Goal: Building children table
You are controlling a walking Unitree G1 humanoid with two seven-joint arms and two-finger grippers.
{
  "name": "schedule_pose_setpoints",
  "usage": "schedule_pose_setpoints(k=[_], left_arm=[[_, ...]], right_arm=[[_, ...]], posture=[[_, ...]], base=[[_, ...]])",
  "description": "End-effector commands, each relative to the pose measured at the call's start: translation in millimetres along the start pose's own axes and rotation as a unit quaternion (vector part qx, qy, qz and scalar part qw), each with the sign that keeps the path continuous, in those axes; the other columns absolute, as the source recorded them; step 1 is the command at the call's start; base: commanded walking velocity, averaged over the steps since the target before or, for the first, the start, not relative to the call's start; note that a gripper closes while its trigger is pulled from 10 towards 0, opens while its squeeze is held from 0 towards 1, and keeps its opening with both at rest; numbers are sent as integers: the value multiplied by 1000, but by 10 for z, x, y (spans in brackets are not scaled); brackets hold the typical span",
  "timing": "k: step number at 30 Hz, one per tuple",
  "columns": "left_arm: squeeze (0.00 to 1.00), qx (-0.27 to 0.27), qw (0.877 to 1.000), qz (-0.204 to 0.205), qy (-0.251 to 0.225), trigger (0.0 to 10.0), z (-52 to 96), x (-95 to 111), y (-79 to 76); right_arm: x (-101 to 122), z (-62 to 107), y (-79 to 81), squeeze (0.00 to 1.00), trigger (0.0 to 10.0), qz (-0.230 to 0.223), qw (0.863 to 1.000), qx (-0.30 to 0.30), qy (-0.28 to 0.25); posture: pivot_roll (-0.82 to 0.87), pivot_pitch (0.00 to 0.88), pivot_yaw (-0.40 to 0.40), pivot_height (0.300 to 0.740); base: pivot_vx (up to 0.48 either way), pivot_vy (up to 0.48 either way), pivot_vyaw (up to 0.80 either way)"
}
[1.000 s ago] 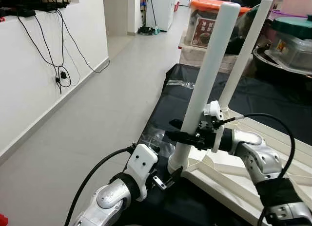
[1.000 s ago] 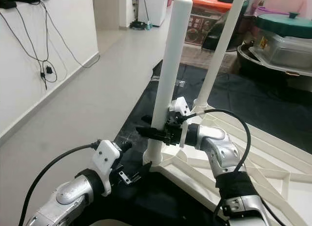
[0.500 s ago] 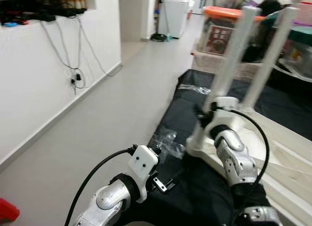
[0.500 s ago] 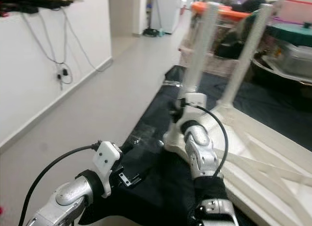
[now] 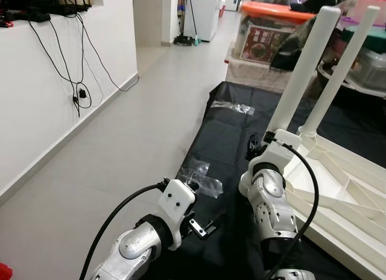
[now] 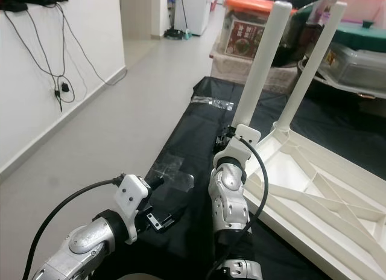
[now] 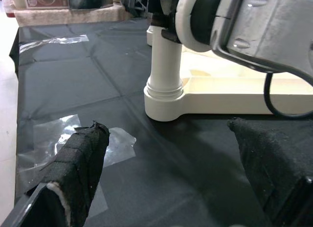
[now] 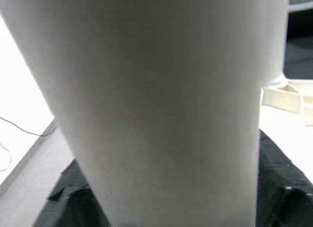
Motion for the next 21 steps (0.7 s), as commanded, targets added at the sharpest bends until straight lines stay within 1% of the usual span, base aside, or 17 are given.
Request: schedule_pose_setpoints(k=[1, 2, 3, 5, 6, 7, 9, 10, 11, 12, 13, 14, 15, 17, 19, 20, 21], left_arm=[[0, -1, 1000, 1, 6, 10000, -3, -29, -9], [0, -1, 1000, 1, 6, 10000, -3, -29, -9], [0, -1, 1000, 2, 6, 10000, 0, -31, -11], [0, 0, 1000, 2, 6, 10000, 3, -35, -11], [0, 0, 1000, 2, 6, 10000, 3, -35, -11], [0, 0, 1000, 3, 6, 10000, 2, -36, -11], [0, 1, 1000, 3, 6, 10000, 1, -36, -11], [0, 1, 1000, 3, 7, 10000, -1, -39, -10], [0, 1, 1000, 3, 7, 10000, -1, -39, -10], [0, 1, 1000, 3, 7, 10000, -2, -41, -9], [0, 1, 1000, 3, 7, 10000, -4, -42, -10], [0, 1, 1000, 3, 7, 10000, -4, -42, -10], [0, 1, 1000, 3, 7, 10000, -6, -42, -10], [0, 1, 1000, 3, 7, 10000, -7, -45, -9], [0, 1, 1000, 3, 7, 10000, -7, -45, -9], [0, 1, 1000, 3, 7, 10000, -6, -47, -8], [0, 1, 1000, 3, 7, 10000, -6, -47, -8]], right_arm=[[22, -9, -40, 0, 10000, 1, 1000, 19, -12], [22, -9, -40, 0, 10000, 1, 1000, 19, -12], [78, -28, -28, 0, 10000, -2, 997, 69, -17], [116, -72, -13, 0, 10000, -18, 984, 175, 22], [116, -72, -13, 0, 10000, -18, 984, 175, 22], [84, -55, 15, 0, 10000, -15, 967, 245, 69], [97, 7, 37, 0, 10000, 7, 933, 344, 108], [89, 85, 67, 0, 10000, 21, 902, 409, 137], [89, 85, 67, 0, 10000, 21, 902, 409, 137], [81, 140, 83, 0, 10000, 29, 880, 447, 156], [52, 232, 98, 0, 10000, 54, 842, 503, 186], [52, 232, 98, 0, 10000, 54, 842, 503, 186], [29, 295, 100, 0, 10000, 69, 812, 542, 207], [15, 307, 173, 0, 10000, 72, 765, 593, 239], [15, 307, 173, 0, 10000, 72, 765, 593, 239], [19, 296, 208, 0, 10000, 68, 752, 608, 247], [19, 296, 208, 0, 10000, 68, 752, 608, 247]], posture=[[196, 0, -97, 740], [196, 0, -97, 740], [196, 0, -94, 740], [194, 0, -92, 740], [194, 0, -92, 740], [194, 0, -92, 740], [194, 0, -92, 740], [195, 0, -91, 740], [195, 0, -91, 740], [195, 0, -91, 740], [196, 0, -92, 740], [196, 0, -92, 740], [196, 0, -92, 740], [197, 0, -94, 740], [197, 0, -94, 740], [197, 0, -94, 740], [197, 0, -94, 740]], base=[[0, 0, 0], [0, 0, 0], [0, 0, 0], [0, 0, 0], [0, 0, 0], [0, 0, 0], [0, 0, 0], [0, 0, 0], [0, 0, 0], [0, 0, 0], [0, 0, 0], [0, 0, 0], [0, 0, 0], [0, 0, 0], [0, 0, 0], [0, 0, 0], [0, 0, 0]])
Point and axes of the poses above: a point about 5 cm out from each wrist's last joint towards the gripper, its own z axis pointing back from the gripper into the wrist, its own x axis along the axis of the wrist's last joint, y = z × x, the point moved 1 cm from there along -z, pointing out of the wrist towards the gripper, and after that the axes turned 9 degrees about -z, right-handed, at the moved point
